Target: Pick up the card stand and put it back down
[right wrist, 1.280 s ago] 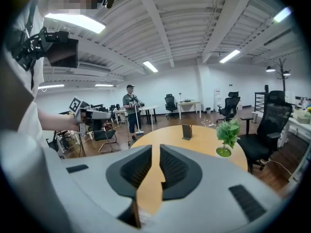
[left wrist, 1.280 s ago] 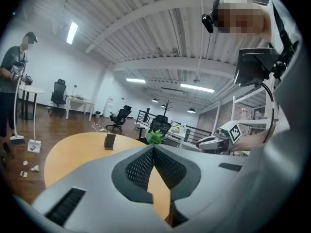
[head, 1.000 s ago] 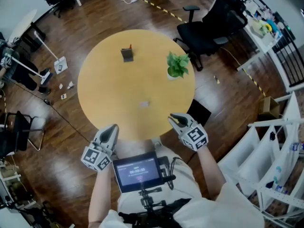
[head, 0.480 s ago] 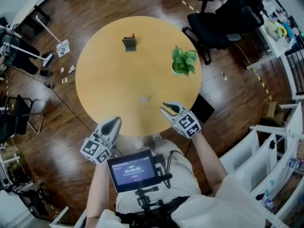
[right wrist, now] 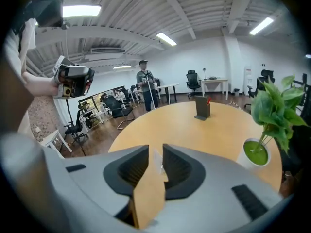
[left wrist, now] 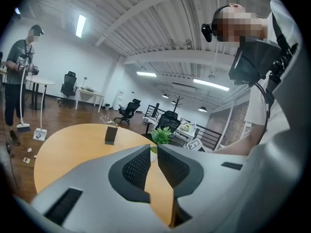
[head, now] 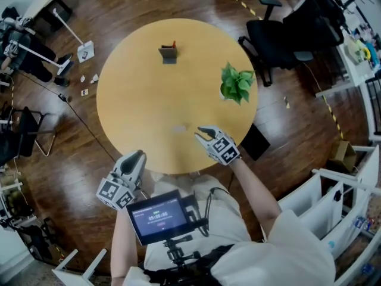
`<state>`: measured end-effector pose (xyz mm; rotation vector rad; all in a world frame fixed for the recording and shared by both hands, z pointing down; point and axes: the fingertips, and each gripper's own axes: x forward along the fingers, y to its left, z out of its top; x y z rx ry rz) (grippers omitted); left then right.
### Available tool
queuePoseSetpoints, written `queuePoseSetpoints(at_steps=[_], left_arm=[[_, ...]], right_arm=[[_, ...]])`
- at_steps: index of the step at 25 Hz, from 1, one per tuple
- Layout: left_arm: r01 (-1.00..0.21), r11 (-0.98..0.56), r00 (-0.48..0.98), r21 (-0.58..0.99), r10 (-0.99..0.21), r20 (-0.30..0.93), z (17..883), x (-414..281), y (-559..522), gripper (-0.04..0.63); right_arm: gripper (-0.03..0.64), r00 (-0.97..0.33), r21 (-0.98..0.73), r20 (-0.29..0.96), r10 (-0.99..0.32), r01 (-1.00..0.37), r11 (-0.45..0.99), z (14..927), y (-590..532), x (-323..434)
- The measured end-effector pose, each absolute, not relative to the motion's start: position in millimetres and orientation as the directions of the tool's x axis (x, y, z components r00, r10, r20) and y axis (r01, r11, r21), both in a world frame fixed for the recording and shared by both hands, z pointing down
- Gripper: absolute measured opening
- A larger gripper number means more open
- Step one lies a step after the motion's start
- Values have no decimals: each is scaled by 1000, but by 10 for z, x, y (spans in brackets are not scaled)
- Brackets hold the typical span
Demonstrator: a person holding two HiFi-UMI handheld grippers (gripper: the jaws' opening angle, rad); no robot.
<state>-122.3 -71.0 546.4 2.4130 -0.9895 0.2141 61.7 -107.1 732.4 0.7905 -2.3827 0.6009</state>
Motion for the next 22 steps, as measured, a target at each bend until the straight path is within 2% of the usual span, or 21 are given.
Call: queuePoseSetpoints(at_steps=[12,22], left_arm=[[-721,-589,692,364,-615,377,5555,-1333,-938,43],[-743,-557,670,372,-622,406,5618,-1429,-887,43]], right_arm=[[97,-647,-250,706,-288,-608,754,8023,-1109,359],[112,-611,-239,751,-249,-604,760,8472,-1285,185]])
